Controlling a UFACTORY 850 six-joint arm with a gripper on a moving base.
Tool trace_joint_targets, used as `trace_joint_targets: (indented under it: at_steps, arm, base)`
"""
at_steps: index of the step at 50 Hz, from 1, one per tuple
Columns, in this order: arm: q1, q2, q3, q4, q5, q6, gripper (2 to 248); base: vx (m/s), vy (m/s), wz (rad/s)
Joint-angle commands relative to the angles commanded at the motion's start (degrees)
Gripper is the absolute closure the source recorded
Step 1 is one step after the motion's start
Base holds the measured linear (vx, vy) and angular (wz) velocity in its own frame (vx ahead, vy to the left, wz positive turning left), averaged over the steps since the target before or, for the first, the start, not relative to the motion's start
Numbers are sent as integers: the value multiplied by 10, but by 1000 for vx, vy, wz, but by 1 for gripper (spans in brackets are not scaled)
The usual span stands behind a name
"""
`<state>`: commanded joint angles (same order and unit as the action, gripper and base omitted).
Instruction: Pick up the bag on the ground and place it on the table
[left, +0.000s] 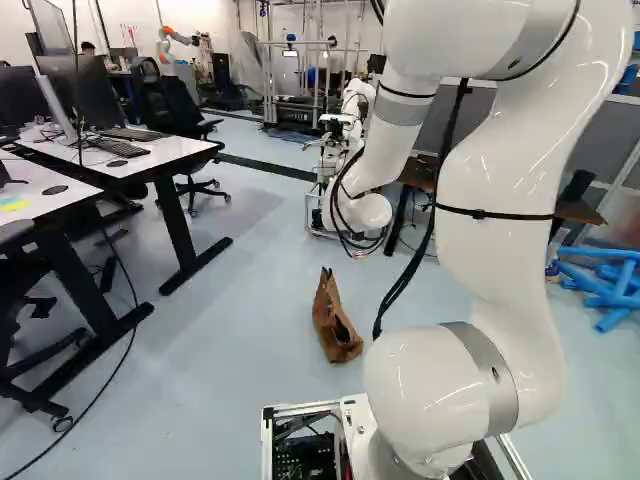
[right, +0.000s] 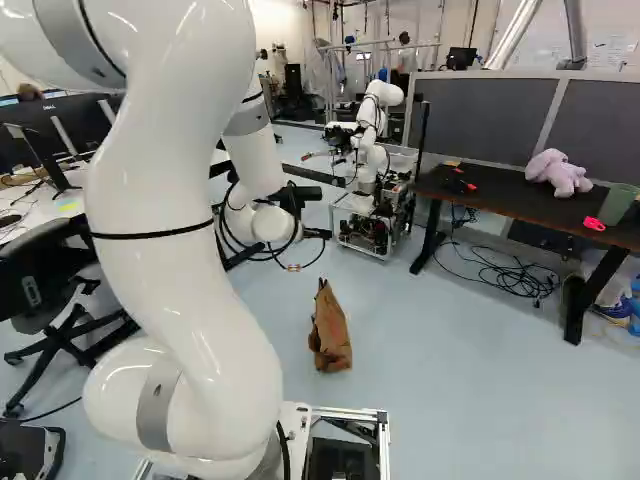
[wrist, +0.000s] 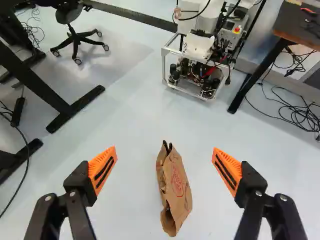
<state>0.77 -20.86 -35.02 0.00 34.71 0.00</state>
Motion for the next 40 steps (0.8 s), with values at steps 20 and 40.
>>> trace_joint_targets:
  at_steps: [20, 40]
  arm:
    - [14, -59, -42, 0, -45, 0, 3]
    - [17, -102, -63, 0, -90, 0, 3]
  base:
    - [0, 0, 0]
    - [0, 0, 0]
